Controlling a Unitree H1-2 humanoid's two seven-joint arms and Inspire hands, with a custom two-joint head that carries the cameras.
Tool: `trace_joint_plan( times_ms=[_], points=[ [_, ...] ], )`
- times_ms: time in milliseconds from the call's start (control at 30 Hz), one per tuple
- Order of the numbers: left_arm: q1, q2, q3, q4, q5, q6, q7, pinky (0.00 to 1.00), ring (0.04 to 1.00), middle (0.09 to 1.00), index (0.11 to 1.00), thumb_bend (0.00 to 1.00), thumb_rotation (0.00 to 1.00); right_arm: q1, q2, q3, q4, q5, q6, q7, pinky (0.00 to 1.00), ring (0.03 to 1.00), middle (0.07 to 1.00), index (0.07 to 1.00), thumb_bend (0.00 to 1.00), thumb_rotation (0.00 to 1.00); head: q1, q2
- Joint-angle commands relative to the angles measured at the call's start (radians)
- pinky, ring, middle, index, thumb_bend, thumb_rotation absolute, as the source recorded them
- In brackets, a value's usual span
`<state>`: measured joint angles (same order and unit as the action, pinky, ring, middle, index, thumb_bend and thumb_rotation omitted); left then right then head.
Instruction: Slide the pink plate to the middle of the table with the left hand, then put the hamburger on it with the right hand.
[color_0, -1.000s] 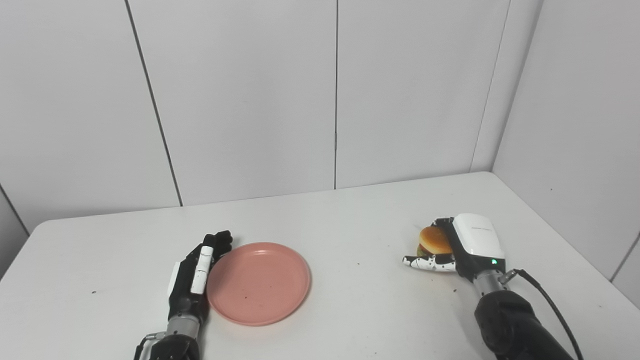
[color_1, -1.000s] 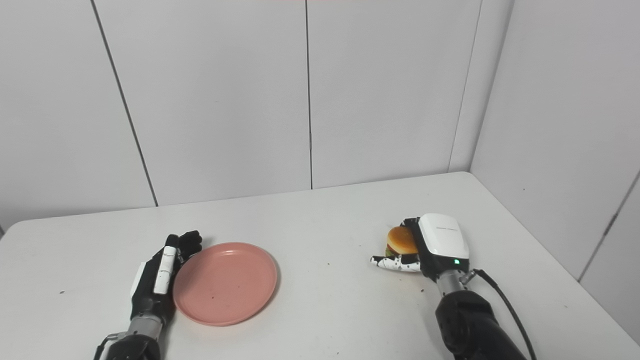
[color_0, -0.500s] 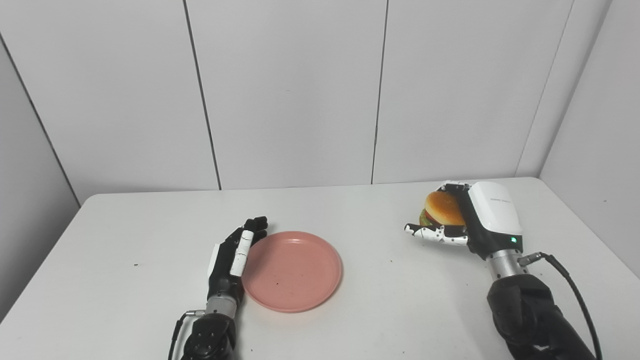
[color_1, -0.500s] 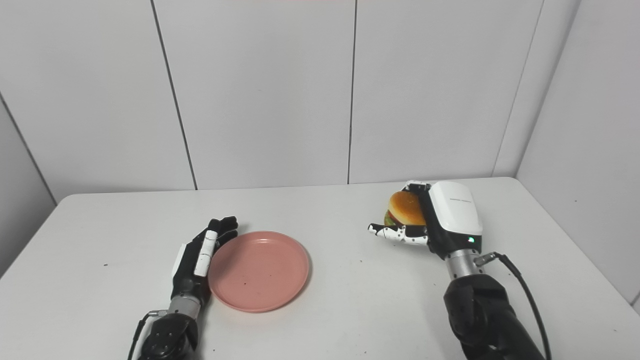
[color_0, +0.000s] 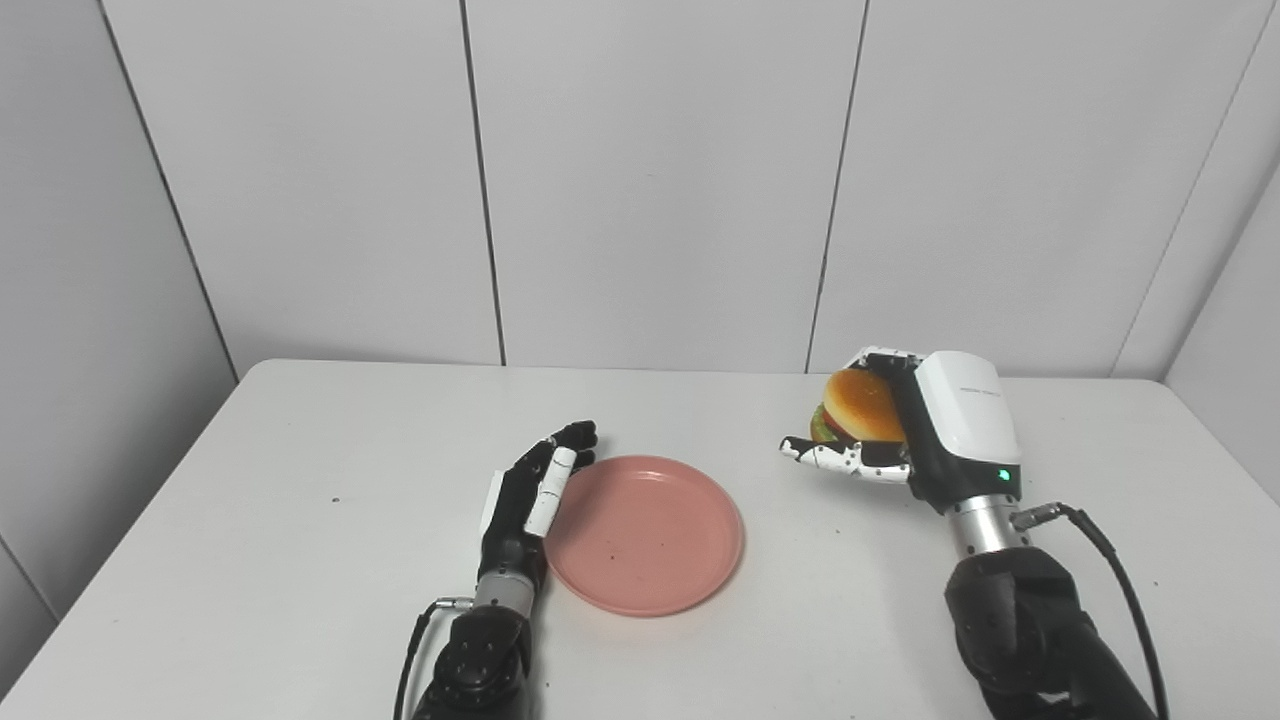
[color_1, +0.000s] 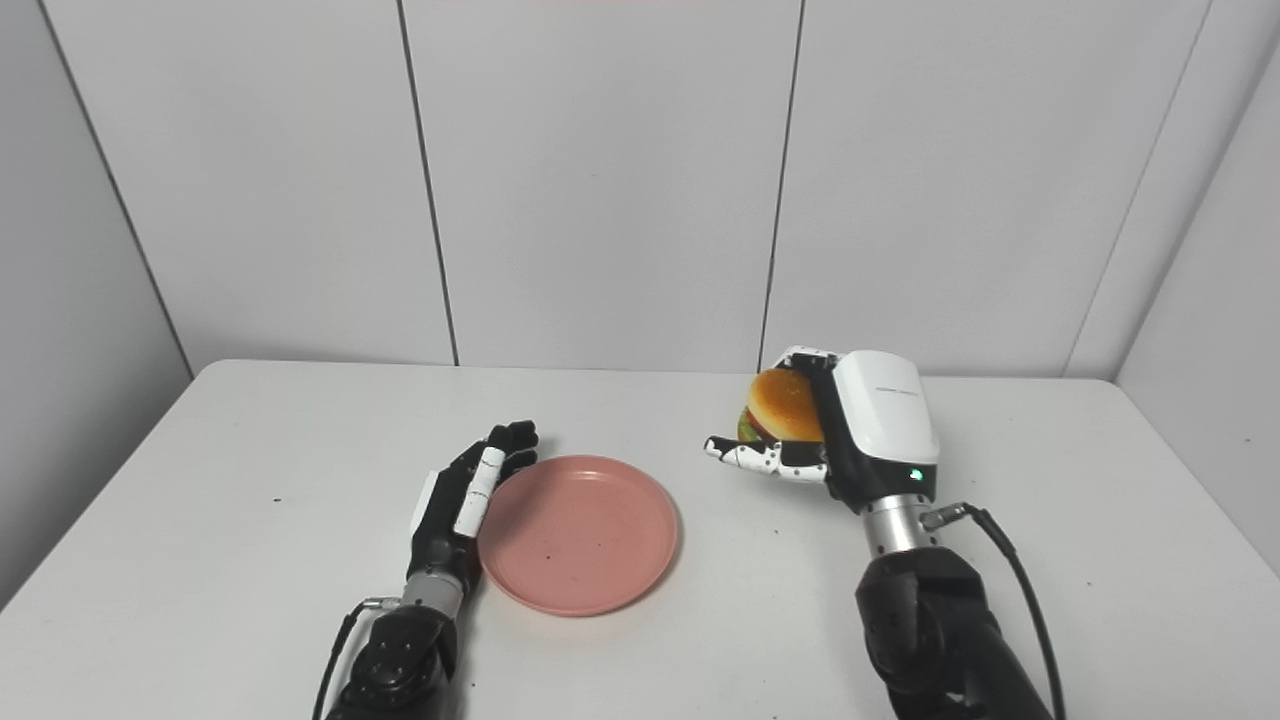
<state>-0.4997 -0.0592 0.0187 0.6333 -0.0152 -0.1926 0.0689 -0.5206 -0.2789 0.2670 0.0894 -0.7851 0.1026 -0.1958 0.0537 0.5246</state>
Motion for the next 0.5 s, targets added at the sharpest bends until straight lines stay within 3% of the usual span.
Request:
trace_joint_plan(
  times_ms=[0, 467],
  points=[
    [-0.002, -0.033, -0.019, 0.027, 0.011, -0.011, 0.0, 0.82, 0.797, 0.783, 0.69, 0.86, 0.88, -0.061, 0.009, 0.002, -0.003, -0.007, -0.04, -0.009, 0.21, 0.28, 0.38, 0.428, 0.66, 0.5, 0.003, -0.001],
    [-0.002, -0.045, -0.002, 0.052, -0.005, -0.03, 0.006, 0.82, 0.8, 0.782, 0.693, 0.87, 0.86, -0.11, 0.124, 0.087, 0.164, 0.001, -0.109, -0.047, 0.21, 0.274, 0.38, 0.43, 0.68, 0.55, 0.033, -0.006]
  ],
)
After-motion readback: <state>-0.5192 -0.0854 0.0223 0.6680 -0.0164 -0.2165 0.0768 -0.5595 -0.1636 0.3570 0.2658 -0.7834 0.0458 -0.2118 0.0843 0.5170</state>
